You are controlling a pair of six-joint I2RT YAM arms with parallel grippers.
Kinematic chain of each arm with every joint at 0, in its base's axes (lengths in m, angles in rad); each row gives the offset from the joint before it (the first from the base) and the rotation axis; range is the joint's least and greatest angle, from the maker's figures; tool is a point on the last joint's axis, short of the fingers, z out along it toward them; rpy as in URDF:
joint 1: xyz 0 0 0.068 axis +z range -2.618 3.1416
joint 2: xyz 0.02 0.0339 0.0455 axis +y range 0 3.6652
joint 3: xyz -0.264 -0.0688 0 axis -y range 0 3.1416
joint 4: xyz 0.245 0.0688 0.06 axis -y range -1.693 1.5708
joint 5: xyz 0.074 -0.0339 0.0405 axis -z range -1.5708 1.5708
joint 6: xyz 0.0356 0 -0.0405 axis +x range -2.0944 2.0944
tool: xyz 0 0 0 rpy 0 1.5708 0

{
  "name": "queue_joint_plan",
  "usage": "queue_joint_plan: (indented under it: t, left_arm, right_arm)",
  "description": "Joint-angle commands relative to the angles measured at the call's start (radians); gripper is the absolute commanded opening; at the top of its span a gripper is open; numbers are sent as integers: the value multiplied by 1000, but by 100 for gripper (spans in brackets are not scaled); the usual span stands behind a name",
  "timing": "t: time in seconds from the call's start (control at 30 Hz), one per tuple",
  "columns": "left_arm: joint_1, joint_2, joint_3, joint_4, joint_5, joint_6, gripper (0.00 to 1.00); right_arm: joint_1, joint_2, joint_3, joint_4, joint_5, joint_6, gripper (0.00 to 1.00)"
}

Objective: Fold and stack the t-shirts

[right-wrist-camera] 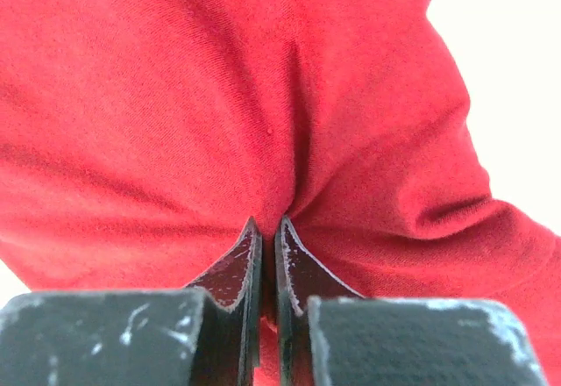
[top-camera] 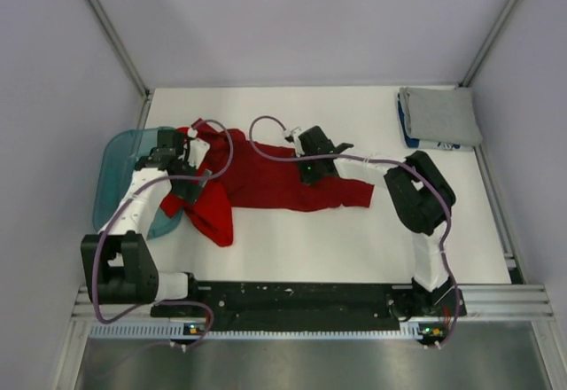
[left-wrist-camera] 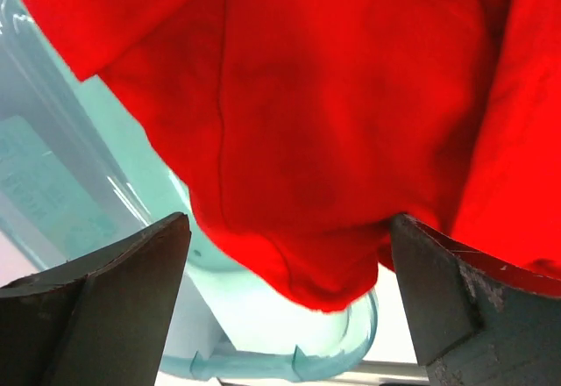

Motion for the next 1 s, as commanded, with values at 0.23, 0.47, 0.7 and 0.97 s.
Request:
queue_joint_plan:
  t: [0.23, 0.47, 0.7, 0.97]
  left_arm:
    - [79, 132, 56, 65, 147, 22, 64]
    - [105, 60, 105, 28, 154, -13, 0]
    - [113, -4, 171, -29, 233, 15, 7]
    - [114, 129, 105, -9, 253, -17, 29]
  right_arm:
    - [-200, -283, -245, 60, -87, 101, 0]
    - [-207, -407, -253, 50, -78, 96, 0]
    - [-207, -450, -244, 47, -118, 79, 0]
    - [-207, -452, -280, 49, -144, 79, 0]
